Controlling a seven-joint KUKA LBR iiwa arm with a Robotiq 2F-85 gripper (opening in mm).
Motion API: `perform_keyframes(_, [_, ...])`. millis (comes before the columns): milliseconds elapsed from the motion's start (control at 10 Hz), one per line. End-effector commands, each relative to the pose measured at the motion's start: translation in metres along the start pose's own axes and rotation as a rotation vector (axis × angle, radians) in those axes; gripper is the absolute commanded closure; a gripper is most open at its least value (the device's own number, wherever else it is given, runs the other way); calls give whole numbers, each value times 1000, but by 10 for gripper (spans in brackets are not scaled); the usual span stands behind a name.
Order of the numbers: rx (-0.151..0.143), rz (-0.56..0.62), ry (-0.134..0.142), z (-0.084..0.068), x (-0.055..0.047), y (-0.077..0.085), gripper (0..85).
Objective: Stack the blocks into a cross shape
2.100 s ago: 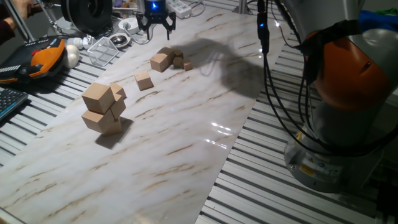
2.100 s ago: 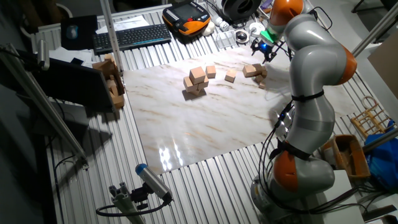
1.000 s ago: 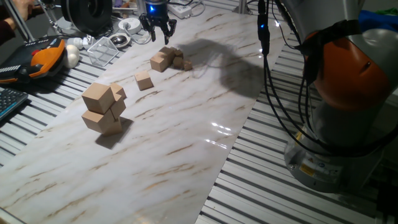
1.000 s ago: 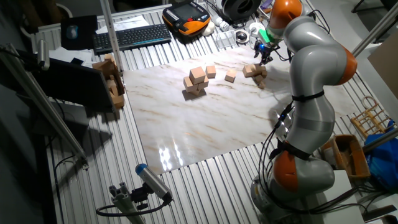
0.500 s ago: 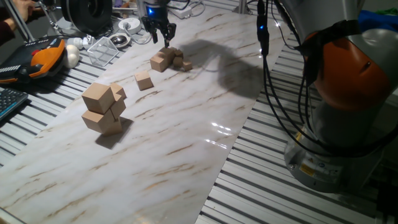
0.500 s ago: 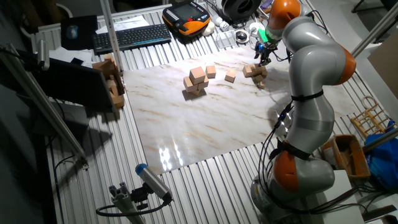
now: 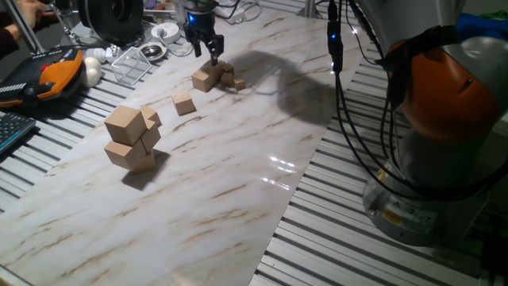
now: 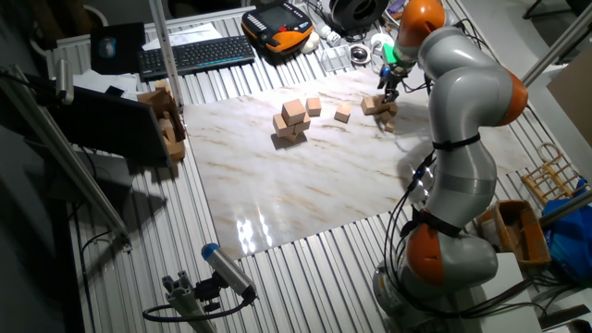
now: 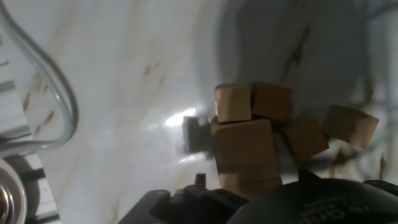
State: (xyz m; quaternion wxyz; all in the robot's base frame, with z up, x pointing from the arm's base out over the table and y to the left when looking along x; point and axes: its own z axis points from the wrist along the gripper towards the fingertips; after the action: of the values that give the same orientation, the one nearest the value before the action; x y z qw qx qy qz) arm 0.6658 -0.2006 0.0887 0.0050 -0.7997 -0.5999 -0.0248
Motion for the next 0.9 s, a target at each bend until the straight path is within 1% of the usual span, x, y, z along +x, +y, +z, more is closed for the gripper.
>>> perform_keyframes(0, [-12,304,-4,1,0,0,0])
perform_keyframes(200, [-14,284,-3,9,2,0,0])
perform_keyframes(300, [-10,273,-2,10,2,-1,0])
perform_keyframes(400, [-5,258,1,12,3,-1,170])
perform_keyframes(600, [-5,220,5,17,4,-2,170])
perform_keyframes(700, [-6,198,2,17,5,-1,170])
perform_keyframes(800, [-10,176,-7,16,5,-2,170])
